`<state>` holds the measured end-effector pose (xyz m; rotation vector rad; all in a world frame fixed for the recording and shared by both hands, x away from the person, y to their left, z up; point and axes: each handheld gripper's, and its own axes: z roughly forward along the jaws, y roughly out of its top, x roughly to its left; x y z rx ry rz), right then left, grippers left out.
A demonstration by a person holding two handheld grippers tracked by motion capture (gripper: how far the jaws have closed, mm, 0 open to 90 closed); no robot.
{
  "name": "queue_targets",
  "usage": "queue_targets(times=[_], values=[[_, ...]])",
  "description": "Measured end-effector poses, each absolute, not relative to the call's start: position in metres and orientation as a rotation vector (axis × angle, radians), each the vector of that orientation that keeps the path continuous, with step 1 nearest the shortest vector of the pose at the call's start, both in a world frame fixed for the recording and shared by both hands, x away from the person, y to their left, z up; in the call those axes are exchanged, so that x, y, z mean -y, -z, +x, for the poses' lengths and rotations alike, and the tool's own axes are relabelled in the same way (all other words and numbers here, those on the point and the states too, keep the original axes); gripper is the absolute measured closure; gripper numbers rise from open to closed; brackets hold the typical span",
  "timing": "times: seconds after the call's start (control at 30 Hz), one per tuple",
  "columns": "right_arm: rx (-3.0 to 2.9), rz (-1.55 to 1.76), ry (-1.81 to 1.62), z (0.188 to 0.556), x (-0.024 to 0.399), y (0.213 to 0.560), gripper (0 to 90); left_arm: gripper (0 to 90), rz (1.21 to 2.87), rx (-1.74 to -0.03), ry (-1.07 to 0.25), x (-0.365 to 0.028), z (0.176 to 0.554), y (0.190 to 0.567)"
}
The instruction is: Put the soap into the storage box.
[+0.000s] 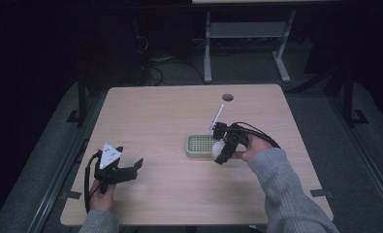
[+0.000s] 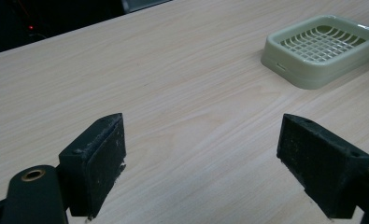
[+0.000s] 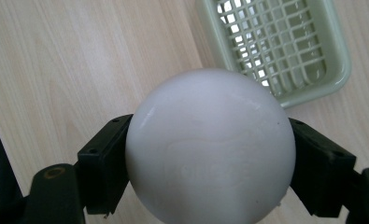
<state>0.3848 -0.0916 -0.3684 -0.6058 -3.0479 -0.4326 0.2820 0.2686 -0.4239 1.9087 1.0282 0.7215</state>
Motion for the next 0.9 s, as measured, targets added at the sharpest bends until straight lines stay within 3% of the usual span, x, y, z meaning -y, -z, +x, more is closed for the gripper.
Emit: queue_targets(times=[0.9], values=[[3.042,-0.585,0.418,0.42,0.06,0.37,21.9,15.3,1.911,-1.024,-0.722,-0.268,0.282,0.424]])
